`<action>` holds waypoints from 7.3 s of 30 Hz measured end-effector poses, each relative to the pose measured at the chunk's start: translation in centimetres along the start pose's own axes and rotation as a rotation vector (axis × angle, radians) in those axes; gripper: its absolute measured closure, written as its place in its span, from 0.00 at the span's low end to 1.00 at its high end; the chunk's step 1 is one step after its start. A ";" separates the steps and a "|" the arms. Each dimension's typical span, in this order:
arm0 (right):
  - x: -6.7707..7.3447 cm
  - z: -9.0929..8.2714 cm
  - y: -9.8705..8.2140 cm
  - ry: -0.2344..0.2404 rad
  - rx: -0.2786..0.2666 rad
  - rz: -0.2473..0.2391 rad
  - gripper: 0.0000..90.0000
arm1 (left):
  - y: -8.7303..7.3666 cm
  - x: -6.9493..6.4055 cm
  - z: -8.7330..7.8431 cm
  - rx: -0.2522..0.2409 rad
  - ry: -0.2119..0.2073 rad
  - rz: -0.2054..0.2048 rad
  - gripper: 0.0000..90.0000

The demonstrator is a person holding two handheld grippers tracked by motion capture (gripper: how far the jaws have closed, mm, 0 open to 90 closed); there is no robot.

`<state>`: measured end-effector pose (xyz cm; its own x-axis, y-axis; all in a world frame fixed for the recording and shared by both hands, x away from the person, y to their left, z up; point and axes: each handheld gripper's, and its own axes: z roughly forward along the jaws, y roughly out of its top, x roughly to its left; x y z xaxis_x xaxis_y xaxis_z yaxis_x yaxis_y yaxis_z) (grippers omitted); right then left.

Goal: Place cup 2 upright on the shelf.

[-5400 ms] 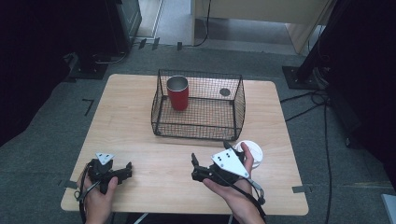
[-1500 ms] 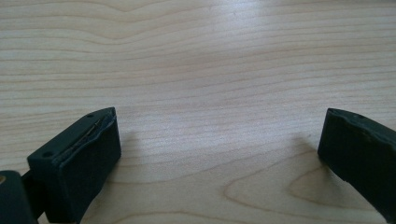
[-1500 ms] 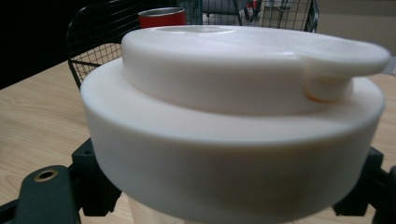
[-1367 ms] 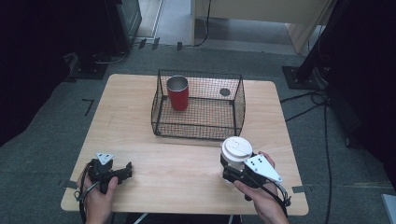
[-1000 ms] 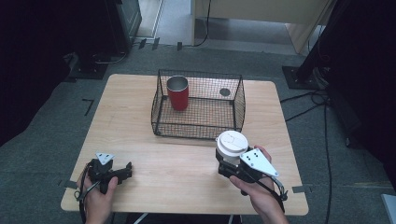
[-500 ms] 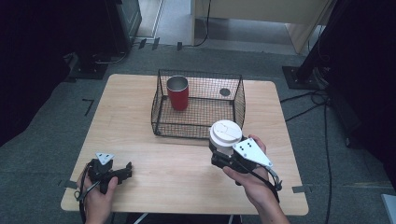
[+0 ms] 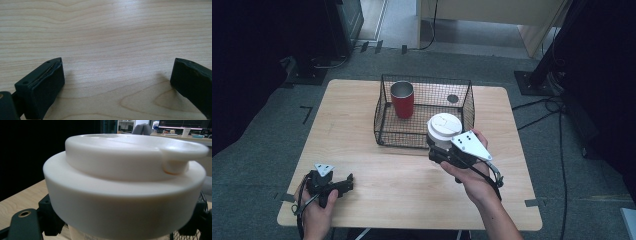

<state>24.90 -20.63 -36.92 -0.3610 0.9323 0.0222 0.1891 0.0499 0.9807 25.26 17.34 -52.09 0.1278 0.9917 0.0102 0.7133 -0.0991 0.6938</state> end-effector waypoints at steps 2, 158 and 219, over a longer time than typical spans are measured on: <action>0.1 0.4 0.4 -0.001 -0.004 0.003 0.18 | 0.0 0.0 0.0 0.000 0.000 0.000 0.00; -3.9 10.3 -3.9 -0.090 0.226 0.029 0.00 | 0.0 0.0 0.0 0.000 0.000 0.000 0.00; -9.8 -1.7 -11.3 -0.140 0.229 0.072 0.00 | 0.0 0.0 0.0 0.000 0.001 0.001 0.00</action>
<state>24.72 -30.92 -47.87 -0.2123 0.9761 0.0472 0.4165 0.0466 0.9080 25.24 17.35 -52.10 0.1285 0.9916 0.0116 0.7131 -0.1005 0.6939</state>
